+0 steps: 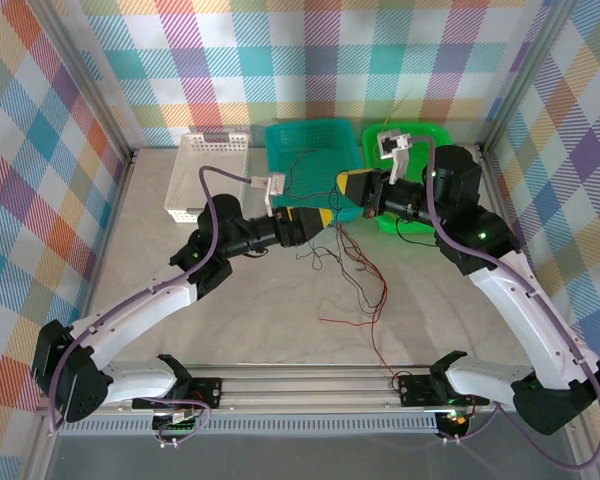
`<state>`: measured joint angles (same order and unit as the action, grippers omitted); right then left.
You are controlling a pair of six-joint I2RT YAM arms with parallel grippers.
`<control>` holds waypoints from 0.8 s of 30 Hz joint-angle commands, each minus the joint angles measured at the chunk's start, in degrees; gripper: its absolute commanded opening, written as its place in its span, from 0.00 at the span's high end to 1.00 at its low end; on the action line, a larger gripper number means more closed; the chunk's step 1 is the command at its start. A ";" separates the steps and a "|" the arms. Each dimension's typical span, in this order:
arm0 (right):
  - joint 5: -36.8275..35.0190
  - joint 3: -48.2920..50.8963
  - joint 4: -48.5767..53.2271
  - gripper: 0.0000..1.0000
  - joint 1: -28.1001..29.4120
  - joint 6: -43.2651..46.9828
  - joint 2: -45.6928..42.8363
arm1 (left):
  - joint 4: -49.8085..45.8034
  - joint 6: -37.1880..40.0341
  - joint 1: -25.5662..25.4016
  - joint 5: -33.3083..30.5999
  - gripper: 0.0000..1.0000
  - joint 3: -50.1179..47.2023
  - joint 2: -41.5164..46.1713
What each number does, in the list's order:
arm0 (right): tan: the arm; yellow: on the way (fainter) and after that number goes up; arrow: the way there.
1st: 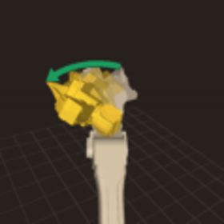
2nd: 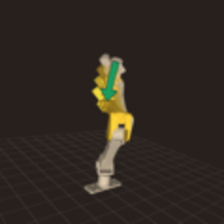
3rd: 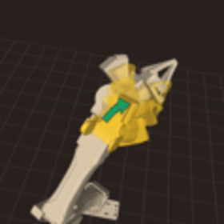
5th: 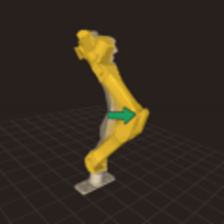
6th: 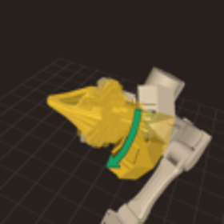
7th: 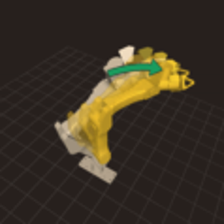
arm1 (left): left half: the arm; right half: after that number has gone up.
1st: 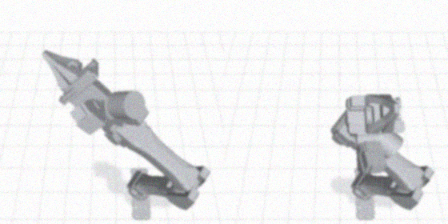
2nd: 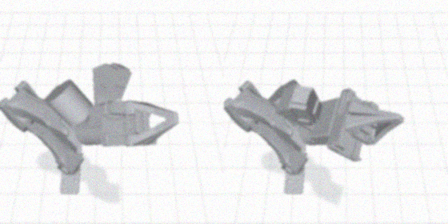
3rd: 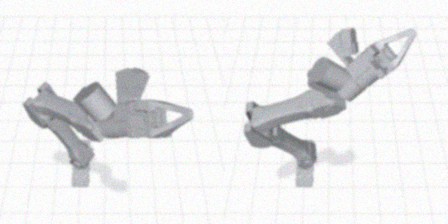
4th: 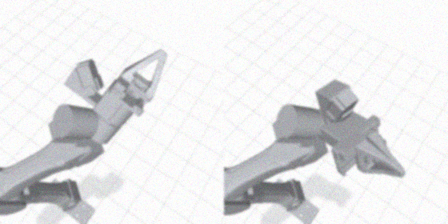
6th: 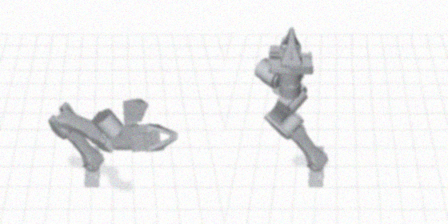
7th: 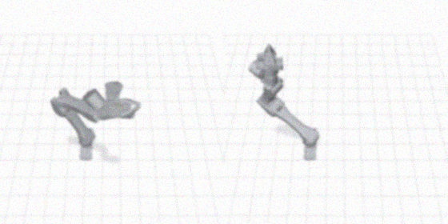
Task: Untangle the cables
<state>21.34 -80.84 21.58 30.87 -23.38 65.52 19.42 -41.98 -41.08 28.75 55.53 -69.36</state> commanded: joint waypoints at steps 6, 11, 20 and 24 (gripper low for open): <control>9.13 1.79 -2.56 1.00 -0.56 -4.82 1.06 | -5.42 11.27 -5.42 0.82 0.00 4.62 -1.46; 11.25 1.65 -2.33 1.00 -0.55 -5.99 0.87 | -13.86 17.97 -6.61 -3.13 0.01 7.74 -1.78; 14.50 3.53 -3.89 1.00 -0.55 -8.26 1.16 | -18.52 21.33 -6.72 -8.73 0.78 9.58 -1.23; 14.81 4.75 -4.11 1.00 -0.55 -8.29 0.55 | -18.80 21.26 -6.59 -11.50 1.00 9.25 -0.52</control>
<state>34.35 -76.86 19.33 30.70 -30.94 66.70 1.37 -21.74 -47.24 20.32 63.51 -71.20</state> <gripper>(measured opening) 0.066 0.034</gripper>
